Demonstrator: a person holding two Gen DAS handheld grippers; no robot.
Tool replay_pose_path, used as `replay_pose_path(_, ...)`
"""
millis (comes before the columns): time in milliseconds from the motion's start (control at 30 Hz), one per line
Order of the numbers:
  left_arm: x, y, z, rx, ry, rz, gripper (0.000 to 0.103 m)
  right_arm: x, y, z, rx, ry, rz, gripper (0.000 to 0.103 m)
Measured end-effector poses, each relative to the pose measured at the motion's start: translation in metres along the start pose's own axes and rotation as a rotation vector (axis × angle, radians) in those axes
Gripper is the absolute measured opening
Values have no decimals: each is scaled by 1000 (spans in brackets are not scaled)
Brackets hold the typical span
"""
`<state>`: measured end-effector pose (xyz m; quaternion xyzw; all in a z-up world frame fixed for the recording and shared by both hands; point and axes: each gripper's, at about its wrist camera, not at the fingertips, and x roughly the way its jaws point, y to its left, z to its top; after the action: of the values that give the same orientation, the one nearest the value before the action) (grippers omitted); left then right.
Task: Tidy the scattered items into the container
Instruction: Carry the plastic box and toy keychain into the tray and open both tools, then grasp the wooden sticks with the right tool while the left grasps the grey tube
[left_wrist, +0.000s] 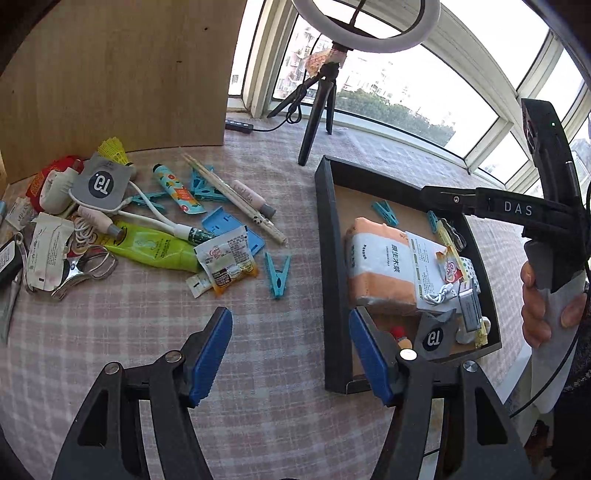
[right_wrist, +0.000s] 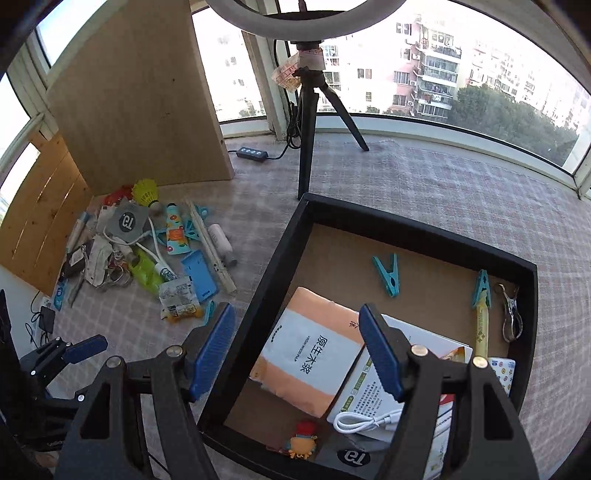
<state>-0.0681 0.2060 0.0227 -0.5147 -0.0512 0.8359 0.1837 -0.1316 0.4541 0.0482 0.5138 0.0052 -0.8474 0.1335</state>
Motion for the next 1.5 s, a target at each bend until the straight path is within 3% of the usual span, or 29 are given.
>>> replay_pose_path(367, -39, 174, -19, -206, -32, 235, 63, 49, 90, 30, -249, 55, -43, 69)
replay_pose_path(600, -46, 249, -29, -216, 1, 311, 61, 96, 133, 60, -358, 117, 10, 68)
replay_pose_path(767, -38, 283, -26, -222, 27, 308, 61, 139, 150, 83, -399, 181, 28, 54)
replay_pose_path(967, -21, 305, -23, -190, 75, 302, 58, 181, 152, 96, -400, 247, 23, 50)
replay_pose_path(1200, -2, 322, -17, -189, 112, 251, 59, 205, 150, 101, -371, 290, 57, 48)
replay_pose_path(1500, 18, 332, 3, -149, 149, 314, 59, 218, 151, 104, -347, 320, 90, 40)
